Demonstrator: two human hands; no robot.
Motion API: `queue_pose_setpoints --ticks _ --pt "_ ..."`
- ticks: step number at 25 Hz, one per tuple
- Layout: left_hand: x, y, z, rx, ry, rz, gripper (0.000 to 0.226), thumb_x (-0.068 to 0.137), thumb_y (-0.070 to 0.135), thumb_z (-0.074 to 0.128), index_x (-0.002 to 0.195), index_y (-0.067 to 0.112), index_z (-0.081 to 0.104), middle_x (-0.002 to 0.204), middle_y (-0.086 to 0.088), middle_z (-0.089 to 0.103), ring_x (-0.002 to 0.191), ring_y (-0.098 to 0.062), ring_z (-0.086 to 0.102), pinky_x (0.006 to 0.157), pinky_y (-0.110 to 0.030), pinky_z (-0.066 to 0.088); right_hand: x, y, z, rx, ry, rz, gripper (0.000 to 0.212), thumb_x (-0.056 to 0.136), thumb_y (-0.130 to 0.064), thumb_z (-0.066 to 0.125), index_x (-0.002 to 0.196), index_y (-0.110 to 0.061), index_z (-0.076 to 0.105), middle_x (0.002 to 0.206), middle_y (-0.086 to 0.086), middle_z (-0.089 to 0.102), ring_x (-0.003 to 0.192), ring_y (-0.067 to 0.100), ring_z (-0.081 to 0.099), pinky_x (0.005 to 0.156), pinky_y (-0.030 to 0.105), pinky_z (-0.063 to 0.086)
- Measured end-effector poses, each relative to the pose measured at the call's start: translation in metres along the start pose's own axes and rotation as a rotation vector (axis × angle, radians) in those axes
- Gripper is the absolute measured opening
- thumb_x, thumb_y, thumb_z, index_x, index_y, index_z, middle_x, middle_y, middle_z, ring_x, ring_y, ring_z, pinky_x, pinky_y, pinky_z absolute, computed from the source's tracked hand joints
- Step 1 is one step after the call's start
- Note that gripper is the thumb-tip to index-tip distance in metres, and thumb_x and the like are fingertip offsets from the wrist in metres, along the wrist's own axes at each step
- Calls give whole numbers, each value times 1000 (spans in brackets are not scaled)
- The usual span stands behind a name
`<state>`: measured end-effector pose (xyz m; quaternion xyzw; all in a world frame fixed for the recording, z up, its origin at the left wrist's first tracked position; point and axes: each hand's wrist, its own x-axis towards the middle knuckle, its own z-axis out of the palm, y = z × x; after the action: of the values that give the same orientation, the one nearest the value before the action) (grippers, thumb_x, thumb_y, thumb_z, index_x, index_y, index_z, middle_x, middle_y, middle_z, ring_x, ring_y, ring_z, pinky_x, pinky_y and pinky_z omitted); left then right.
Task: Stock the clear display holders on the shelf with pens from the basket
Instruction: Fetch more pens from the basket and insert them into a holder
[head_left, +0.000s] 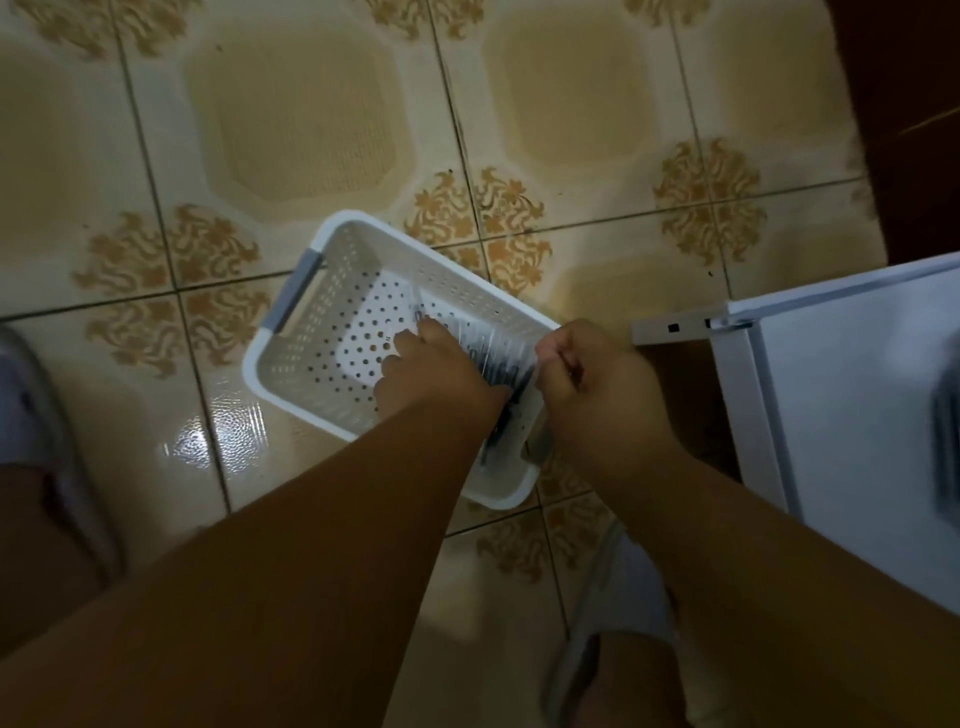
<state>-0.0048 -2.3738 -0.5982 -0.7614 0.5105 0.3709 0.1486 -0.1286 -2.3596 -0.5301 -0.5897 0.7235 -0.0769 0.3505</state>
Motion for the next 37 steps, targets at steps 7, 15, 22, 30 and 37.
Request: queue_pose_setpoints --ticks 7,15,22,30,37 --pt "-5 2 22 15 101 154 93 81 48 70 145 11 13 127 -15 47 109 -33 59 77 -38 49 17 -2 -3 104 64 67 12 97 -30 50 89 -28 58 81 -7 67 69 9 62 65 36 56" --pt "15 -19 -7 -402 31 -47 58 81 22 73 125 7 38 112 -13 61 101 -33 63 71 -34 43 8 -13 6 57 49 20 14 98 -25 48 89 -23 58 71 -2 60 64 10 55 60 33 50" --pt "21 -38 -22 -534 45 5 45 83 18 70 116 11 40 85 2 46 77 -20 50 68 -32 41 25 -32 48 -426 -374 113 8 96 -16 49 92 -12 54 80 3 47 81 22 54 70 33 44" --pt "29 -26 6 -264 109 5 48 86 20 66 125 15 39 110 -11 63 97 -33 64 74 -42 49 52 -23 76 -461 -642 313 31 98 -15 52 126 -1 57 131 17 55 124 32 51 102 38 42" --pt "22 -24 -8 -274 124 -26 47 80 17 73 114 13 40 106 -10 63 96 -32 64 68 -34 42 31 -24 73 -283 -293 305 21 98 -20 47 114 -8 55 114 10 62 107 26 60 86 35 47"
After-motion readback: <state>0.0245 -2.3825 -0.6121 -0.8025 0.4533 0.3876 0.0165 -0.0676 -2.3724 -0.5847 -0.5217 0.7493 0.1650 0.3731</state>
